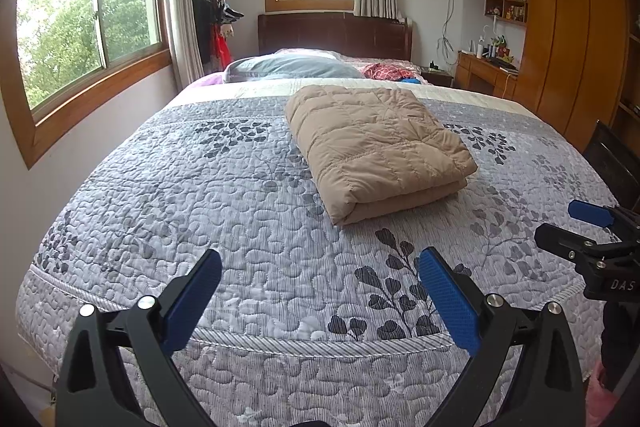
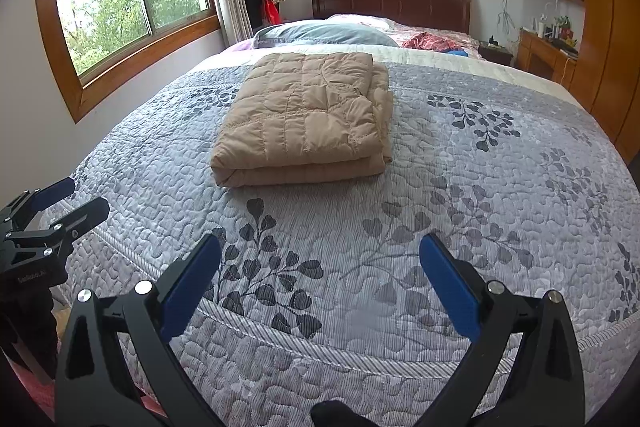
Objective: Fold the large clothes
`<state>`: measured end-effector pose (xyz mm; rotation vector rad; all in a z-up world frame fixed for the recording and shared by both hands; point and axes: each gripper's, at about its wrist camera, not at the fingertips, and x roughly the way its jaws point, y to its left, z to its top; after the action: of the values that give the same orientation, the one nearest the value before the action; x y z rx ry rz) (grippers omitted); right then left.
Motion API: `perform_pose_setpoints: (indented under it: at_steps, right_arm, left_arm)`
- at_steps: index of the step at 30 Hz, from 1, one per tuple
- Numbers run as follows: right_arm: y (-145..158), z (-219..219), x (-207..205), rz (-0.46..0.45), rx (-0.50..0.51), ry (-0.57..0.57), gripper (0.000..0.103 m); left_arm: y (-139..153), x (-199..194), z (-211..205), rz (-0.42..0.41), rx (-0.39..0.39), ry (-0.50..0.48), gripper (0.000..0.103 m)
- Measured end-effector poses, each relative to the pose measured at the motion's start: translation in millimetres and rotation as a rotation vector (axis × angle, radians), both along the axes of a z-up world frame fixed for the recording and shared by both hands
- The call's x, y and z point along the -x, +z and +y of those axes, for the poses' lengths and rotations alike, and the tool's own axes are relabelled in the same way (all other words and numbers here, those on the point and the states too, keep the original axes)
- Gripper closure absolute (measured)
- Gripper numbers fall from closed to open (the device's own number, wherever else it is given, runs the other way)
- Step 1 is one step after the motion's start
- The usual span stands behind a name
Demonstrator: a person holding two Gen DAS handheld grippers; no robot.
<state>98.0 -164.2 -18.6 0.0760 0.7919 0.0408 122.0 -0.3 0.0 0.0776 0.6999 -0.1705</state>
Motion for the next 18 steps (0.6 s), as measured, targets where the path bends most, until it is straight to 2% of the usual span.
perform_pose_setpoints:
  at_steps: [18]
  right_arm:
    - [-2.4,-1.8,-2.7,0.009,0.001,0.006,0.004]
  left_arm:
    - [-1.6,-2.2,0.2,0.005,0.007,-0.007,0.004]
